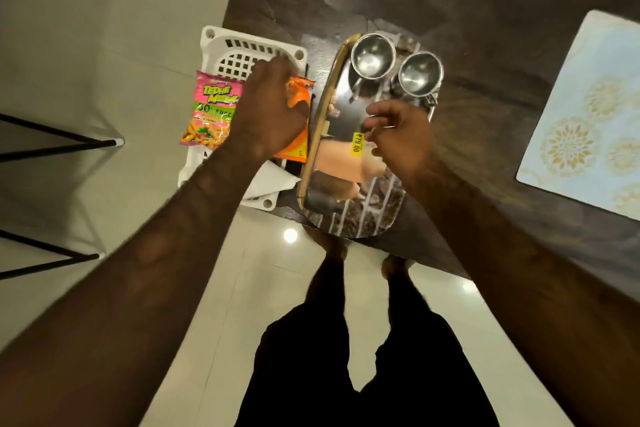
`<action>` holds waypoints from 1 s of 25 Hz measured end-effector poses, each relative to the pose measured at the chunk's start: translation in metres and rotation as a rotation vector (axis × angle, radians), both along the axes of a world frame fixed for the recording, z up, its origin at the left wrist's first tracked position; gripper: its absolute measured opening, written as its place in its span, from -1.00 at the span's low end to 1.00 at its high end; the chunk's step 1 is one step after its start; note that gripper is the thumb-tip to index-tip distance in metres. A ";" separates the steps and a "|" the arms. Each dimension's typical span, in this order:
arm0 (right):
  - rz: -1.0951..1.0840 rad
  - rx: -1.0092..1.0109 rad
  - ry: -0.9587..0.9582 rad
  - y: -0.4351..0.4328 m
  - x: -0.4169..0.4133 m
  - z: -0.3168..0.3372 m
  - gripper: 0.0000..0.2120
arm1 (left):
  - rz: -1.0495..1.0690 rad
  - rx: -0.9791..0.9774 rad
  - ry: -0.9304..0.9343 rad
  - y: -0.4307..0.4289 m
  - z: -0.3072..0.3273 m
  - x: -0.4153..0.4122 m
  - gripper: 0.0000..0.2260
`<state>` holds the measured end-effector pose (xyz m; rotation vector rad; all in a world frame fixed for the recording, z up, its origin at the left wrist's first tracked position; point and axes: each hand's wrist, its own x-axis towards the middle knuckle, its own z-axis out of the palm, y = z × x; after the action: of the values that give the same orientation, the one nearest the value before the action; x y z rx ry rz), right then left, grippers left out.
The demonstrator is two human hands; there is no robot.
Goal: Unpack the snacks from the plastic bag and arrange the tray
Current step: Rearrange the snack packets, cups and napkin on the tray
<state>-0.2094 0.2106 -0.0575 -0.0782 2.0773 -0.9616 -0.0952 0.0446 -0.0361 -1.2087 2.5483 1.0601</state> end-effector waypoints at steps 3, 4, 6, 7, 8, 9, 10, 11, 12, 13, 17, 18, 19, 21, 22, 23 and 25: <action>-0.013 0.049 0.250 0.019 -0.027 0.007 -0.63 | -0.141 0.015 -0.029 0.022 -0.006 -0.057 -0.49; -0.019 0.067 0.326 0.024 -0.040 0.008 -0.59 | -0.181 0.000 -0.046 0.026 -0.010 -0.072 -0.43; 0.009 0.111 0.398 0.031 -0.063 0.004 -0.40 | -0.233 -0.014 -0.081 0.027 -0.018 -0.093 -0.30; 0.054 0.131 0.395 0.031 -0.071 0.001 -0.28 | -0.256 -0.012 -0.089 0.026 -0.022 -0.099 -0.25; 0.113 0.146 0.381 0.031 -0.078 -0.003 -0.18 | -0.275 -0.006 -0.092 0.025 -0.026 -0.103 -0.23; 0.178 0.156 0.372 0.029 -0.082 -0.008 -0.14 | -0.288 0.002 -0.093 0.025 -0.030 -0.107 -0.22; 0.243 0.158 0.373 0.027 -0.085 -0.014 -0.15 | -0.292 0.008 -0.096 0.024 -0.034 -0.110 -0.23; 0.292 0.153 0.379 0.024 -0.085 -0.021 -0.18 | -0.290 0.012 -0.099 0.023 -0.037 -0.112 -0.23; 0.313 0.147 0.387 0.022 -0.085 -0.027 -0.22 | -0.282 0.017 -0.102 0.023 -0.039 -0.113 -0.24; 0.302 0.145 0.400 0.021 -0.084 -0.031 -0.25 | -0.269 0.016 -0.100 0.022 -0.041 -0.113 -0.25; 0.161 0.173 0.442 0.015 -0.079 -0.040 -0.27 | -0.186 -0.022 -0.069 0.024 -0.045 -0.108 -0.31; 0.139 0.178 0.440 0.013 -0.078 -0.040 -0.27 | -0.177 -0.026 -0.070 0.025 -0.045 -0.107 -0.32; 0.120 0.184 0.439 0.011 -0.077 -0.040 -0.27 | -0.175 -0.028 -0.071 0.024 -0.045 -0.108 -0.32; 0.087 0.201 0.446 0.006 -0.074 -0.040 -0.28 | -0.176 -0.028 -0.071 0.023 -0.046 -0.110 -0.32; 0.072 0.207 0.452 0.004 -0.072 -0.039 -0.28 | -0.176 -0.027 -0.072 0.022 -0.046 -0.111 -0.32; 0.058 0.210 0.458 0.002 -0.070 -0.039 -0.29 | -0.177 -0.026 -0.072 0.022 -0.046 -0.111 -0.31; 0.035 0.219 0.462 0.001 -0.067 -0.038 -0.29 | -0.181 -0.018 -0.069 0.021 -0.046 -0.110 -0.31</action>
<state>-0.2766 0.2112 -0.0955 -0.2401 2.5831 -0.7358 -0.2056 0.0661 -0.0824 -0.9774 2.5609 0.9413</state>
